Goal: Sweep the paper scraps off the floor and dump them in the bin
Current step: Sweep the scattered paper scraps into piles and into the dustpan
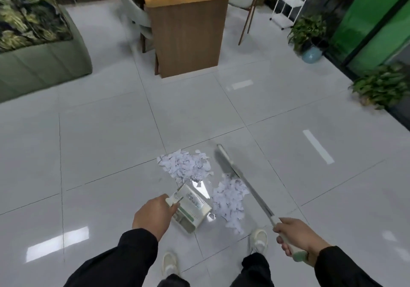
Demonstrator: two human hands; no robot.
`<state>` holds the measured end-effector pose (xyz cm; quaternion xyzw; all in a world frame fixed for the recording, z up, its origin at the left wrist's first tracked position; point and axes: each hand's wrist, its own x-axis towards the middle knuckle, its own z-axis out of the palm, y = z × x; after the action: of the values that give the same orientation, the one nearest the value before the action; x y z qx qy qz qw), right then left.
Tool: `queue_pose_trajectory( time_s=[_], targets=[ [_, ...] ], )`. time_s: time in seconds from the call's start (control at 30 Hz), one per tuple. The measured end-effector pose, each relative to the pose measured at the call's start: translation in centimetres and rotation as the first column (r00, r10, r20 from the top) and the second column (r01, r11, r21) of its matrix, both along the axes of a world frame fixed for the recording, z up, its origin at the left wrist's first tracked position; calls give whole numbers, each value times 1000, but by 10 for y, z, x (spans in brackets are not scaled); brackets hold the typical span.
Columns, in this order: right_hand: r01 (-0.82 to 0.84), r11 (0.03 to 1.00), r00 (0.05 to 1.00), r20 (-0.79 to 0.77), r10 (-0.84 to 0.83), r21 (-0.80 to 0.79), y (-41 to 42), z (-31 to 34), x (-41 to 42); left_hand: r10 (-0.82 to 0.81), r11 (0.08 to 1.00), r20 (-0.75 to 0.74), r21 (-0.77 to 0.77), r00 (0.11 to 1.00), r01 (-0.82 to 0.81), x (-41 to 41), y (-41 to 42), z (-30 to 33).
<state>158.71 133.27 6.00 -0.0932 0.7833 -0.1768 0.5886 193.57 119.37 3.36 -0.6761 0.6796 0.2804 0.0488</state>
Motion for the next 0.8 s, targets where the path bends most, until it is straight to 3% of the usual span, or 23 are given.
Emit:
queue_pose_trajectory(
  time_s=[0.17,0.43,0.63,0.8],
  targets=[
    [222,975,975,-3,-222,-21,45,19,62,-132,991,21,-10,991,132,18,-12,5],
    [566,824,824,19,-567,28,135,4,130,-240,970,36,-17,970,241,47,-9,14],
    [689,718,710,109,-696,93,136,-35,206,-335,940,86,-34,938,338,87,-3,5],
    [732,668,639,210,-740,129,88,-46,284,-414,908,85,-36,906,418,130,-23,-7]
  ],
)
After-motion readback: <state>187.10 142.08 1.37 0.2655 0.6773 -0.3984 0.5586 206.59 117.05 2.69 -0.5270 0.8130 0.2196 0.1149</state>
